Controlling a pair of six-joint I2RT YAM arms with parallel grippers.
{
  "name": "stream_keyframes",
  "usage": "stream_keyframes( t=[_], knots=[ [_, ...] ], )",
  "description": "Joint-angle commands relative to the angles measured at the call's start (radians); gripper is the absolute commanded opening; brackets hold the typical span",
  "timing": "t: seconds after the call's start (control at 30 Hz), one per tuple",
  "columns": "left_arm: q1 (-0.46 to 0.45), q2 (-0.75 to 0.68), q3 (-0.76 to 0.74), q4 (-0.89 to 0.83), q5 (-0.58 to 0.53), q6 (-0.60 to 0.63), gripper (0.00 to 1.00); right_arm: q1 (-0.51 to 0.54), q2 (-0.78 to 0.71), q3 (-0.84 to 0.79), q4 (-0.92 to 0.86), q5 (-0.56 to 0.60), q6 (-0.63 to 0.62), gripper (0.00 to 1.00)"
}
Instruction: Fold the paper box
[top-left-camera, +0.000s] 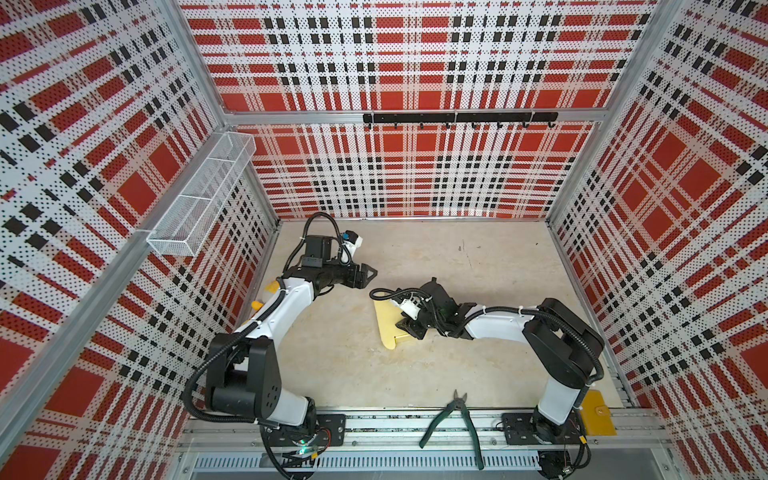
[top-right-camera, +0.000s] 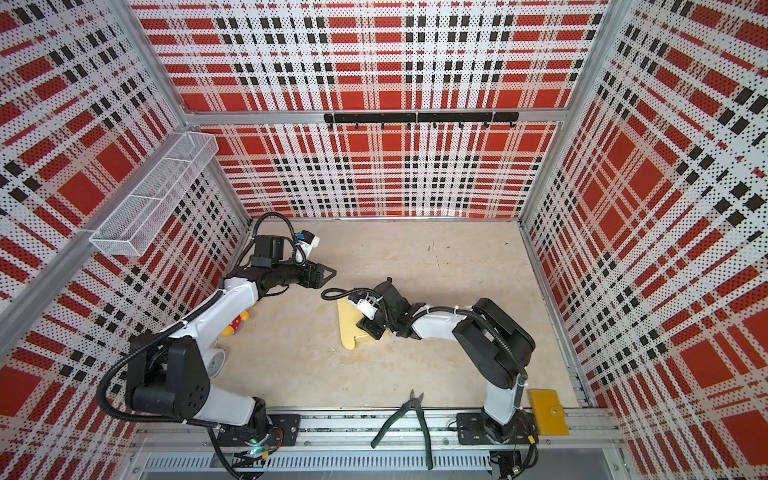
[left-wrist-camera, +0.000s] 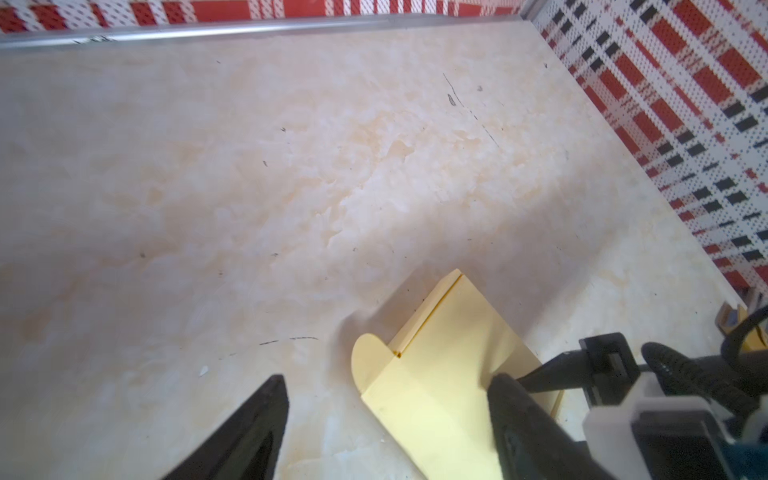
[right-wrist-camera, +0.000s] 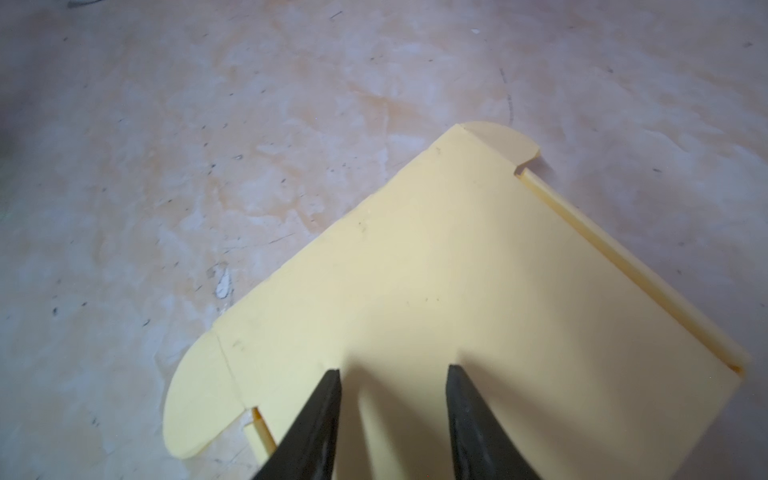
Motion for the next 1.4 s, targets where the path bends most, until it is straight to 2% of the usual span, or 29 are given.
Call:
stream_keyframes(
  t=[0.0,0.2,0.3,0.5,0.53,0.73,0.93,1.23,1.37],
  knots=[
    [-0.038,0.062,0.029,-0.075,0.027,0.061,0.79,0.008,0.007,-0.001,-0.203,-0.147,-0.115,0.44],
    [-0.068,0.136,0.045,-0.111,0.003,0.085,0.75,0.011,-0.049,-0.033,-0.198,-0.187,-0.171,0.43],
    [-0.094,0.178,0.058,-0.159,0.000,0.138,0.68,0.013,-0.079,-0.049,-0.201,-0.216,-0.212,0.44],
    [-0.133,0.251,0.116,-0.255,-0.043,0.219,0.52,0.013,-0.108,-0.037,-0.275,-0.178,-0.275,0.44],
    [-0.163,0.255,0.111,-0.255,-0.047,0.226,0.51,0.013,-0.111,-0.040,-0.273,-0.177,-0.283,0.44],
    [-0.199,0.291,0.120,-0.284,-0.095,0.294,0.50,0.013,-0.104,-0.022,-0.312,-0.158,-0.305,0.45],
    [-0.221,0.337,0.160,-0.329,-0.080,0.303,0.43,0.013,-0.099,0.009,-0.340,-0.139,-0.320,0.45],
    [-0.236,0.335,0.124,-0.315,-0.080,0.317,0.28,0.012,-0.215,-0.027,-0.302,-0.073,-0.316,0.48],
    [-0.238,0.346,0.124,-0.316,-0.082,0.321,0.24,0.013,-0.299,-0.048,-0.301,-0.022,-0.313,0.53]
  ],
)
